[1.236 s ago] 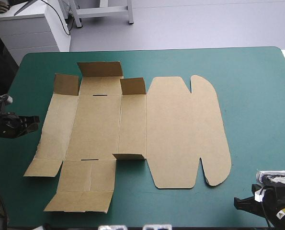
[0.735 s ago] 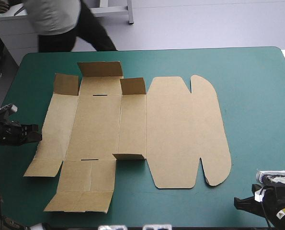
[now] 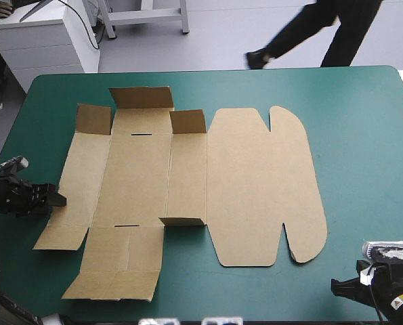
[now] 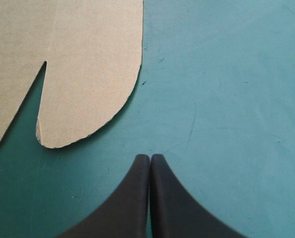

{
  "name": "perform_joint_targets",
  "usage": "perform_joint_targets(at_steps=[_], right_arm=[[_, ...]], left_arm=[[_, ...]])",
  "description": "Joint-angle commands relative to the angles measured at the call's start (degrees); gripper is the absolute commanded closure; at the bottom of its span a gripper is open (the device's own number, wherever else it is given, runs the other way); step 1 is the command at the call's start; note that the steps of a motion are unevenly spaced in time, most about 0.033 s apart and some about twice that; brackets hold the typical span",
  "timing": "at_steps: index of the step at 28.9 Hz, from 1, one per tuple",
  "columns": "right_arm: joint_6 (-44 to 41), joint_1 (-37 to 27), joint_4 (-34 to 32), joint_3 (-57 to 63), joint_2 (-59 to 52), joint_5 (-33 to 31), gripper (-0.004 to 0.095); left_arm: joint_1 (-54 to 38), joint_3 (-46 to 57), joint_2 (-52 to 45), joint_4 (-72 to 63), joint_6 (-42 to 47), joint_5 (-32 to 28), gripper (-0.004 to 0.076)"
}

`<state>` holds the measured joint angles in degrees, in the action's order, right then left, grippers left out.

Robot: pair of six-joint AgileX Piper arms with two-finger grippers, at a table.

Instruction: Fold the box

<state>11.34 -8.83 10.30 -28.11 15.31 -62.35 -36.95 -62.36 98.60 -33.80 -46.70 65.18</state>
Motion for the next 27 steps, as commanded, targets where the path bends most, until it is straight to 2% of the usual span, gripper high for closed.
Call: perform_joint_targets(at_steps=[1, 8, 21, 24, 27], right_arm=[[0.2, 0.2, 0.3, -1.3, 0.7, 3.3, 0.0922], [-0.8, 0.2, 0.4, -1.3, 0.7, 3.4, 0.0922], [-0.8, 0.2, 0.5, -1.3, 0.7, 3.4, 0.0922], [-0.8, 0.2, 0.5, -1.3, 0.7, 3.4, 0.0922], [-0.9, 0.2, 0.5, -1.3, 0.7, 3.4, 0.0922]], left_arm=[[-0.1, -1.5, 1.6, -7.6, -2.1, 5.0, 0.0268], [1.0, -1.5, 5.3, -11.2, -2.6, 8.9, 0.0268], [10.9, -4.4, 6.6, -7.5, -2.2, 9.0, 0.0269], [11.1, -5.6, 6.6, -5.0, -0.3, 9.0, 0.033], [11.6, -6.1, 6.6, -3.2, -0.4, 9.0, 0.0484]])
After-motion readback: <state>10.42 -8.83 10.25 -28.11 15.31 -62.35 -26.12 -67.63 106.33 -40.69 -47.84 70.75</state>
